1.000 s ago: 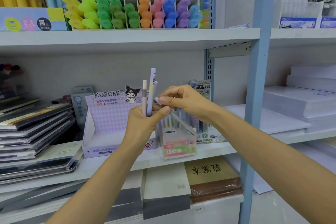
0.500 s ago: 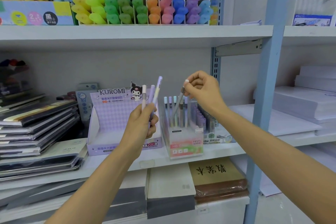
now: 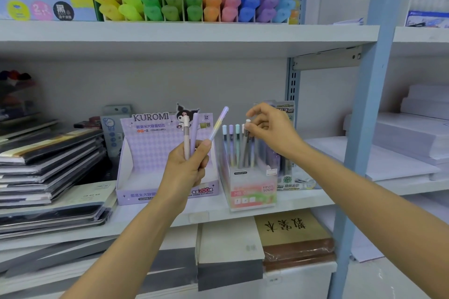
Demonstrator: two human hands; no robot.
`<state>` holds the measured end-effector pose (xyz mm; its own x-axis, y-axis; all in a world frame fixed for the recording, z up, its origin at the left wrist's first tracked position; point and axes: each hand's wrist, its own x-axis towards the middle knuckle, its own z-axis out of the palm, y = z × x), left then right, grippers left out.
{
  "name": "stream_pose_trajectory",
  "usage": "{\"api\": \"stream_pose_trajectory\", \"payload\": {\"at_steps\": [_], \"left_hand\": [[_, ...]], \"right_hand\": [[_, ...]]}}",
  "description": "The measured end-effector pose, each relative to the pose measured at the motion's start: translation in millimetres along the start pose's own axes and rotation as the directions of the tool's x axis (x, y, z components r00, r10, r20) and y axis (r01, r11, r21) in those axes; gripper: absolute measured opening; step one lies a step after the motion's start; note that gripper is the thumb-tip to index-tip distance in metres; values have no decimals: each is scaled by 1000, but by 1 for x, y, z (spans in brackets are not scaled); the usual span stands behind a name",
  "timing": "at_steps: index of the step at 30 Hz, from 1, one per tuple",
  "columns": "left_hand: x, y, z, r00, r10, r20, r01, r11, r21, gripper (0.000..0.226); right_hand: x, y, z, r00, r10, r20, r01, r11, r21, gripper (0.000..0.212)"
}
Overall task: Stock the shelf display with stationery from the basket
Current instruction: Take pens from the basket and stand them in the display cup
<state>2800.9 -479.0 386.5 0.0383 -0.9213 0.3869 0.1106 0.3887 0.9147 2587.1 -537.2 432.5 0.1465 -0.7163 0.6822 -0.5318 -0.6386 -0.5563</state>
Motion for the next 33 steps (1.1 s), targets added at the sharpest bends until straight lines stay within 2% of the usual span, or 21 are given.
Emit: {"api": "stream_pose_trajectory", "payload": {"at_steps": [2, 6, 10, 13, 15, 17, 19, 20, 23, 26, 30, 33], "left_hand": [[0, -1, 1, 1000, 9, 12, -9, 1000, -5, 17], [-1, -2, 0, 1000, 12, 14, -12, 1000, 9, 18], [-3, -1, -1, 1000, 6, 7, -6, 1000, 20, 19], [-3, -1, 0, 1000, -1, 18, 1, 999, 43, 19], [-4, 0, 0, 999, -4, 32, 2, 999, 52, 18], [-4, 1, 3, 999, -6, 51, 2, 998, 61, 17], [-5, 4, 5, 997, -17, 74, 13, 999, 53, 18], [-5, 6, 5, 996, -29, 83, 28, 999, 19, 23], [-4, 12, 2, 996, -67, 51, 73, 989, -131, 35], [-4, 17, 1, 998, -56, -8, 53, 976, -211, 26], [-8, 23, 10, 996, -4, -89, -22, 960, -280, 30], [-11, 26, 16, 989, 47, -143, -82, 965, -248, 14]], "right_hand": [[1, -1, 3, 999, -36, -23, 36, 999, -14, 13], [3, 4, 11, 993, -71, -94, 56, 987, -149, 9], [1, 9, 16, 999, -4, -41, -5, 975, -221, 14], [1, 2, 8, 998, 37, -53, -42, 995, -95, 21], [-1, -9, 2, 998, 65, -14, -61, 981, 186, 27], [-5, -17, -3, 993, 46, 111, -89, 902, 423, 29], [-9, -22, -4, 983, -18, 184, -69, 888, 455, 21], [-11, -22, -4, 984, -31, 176, -54, 886, 460, 16], [-15, -19, -7, 995, 37, 92, -84, 807, 585, 14], [-22, -15, -11, 987, 104, 125, -160, 753, 638, 15], [-32, -17, -16, 951, 99, 293, -262, 764, 590, 21], [-36, -22, -19, 929, 60, 365, -250, 830, 498, 17]]}}
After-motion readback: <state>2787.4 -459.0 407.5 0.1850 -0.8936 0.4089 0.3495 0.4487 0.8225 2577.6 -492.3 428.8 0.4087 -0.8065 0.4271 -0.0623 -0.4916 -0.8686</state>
